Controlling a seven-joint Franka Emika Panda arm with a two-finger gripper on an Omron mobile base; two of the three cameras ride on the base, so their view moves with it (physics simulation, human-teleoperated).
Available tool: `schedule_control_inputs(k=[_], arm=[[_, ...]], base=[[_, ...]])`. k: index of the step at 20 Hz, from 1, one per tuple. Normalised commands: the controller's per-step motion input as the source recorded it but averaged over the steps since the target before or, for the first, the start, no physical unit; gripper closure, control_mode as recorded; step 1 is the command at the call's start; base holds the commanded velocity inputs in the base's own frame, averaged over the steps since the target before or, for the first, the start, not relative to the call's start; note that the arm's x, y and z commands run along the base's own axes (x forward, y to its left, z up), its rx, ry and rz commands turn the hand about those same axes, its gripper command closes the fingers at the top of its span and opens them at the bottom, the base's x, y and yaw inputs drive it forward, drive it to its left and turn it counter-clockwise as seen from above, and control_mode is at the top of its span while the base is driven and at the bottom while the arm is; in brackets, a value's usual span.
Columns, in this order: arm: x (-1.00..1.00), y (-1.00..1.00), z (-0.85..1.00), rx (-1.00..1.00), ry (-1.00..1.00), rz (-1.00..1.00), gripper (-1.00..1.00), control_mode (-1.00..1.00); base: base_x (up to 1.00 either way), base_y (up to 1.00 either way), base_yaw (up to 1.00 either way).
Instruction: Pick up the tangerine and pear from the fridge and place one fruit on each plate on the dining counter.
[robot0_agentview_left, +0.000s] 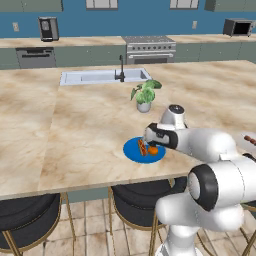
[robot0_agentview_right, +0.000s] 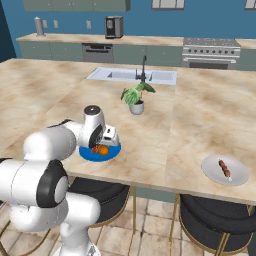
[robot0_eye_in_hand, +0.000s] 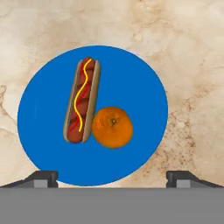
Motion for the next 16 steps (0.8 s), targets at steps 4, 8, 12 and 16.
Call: schedule_control_inputs(k=[4,8,12,16], arm=[[-0.82,0.00,0.85,0.00,-0.21,0.06,-1.00,-1.00],[-0.85,0.00,0.91,0.00,-0.11,0.00,-1.00,-1.00],[-0.87,0.00,0.94,0.00,-0.02,0.00,-1.00,-1.00],[-0.87,0.00,0.79,0.00,0.00,0.00,-1.00,-1.00]], base=[[0.00,0.00,0.00],[0.00,0.00,0.00],[0.00,0.00,0.00],[0.00,0.00,0.00]])
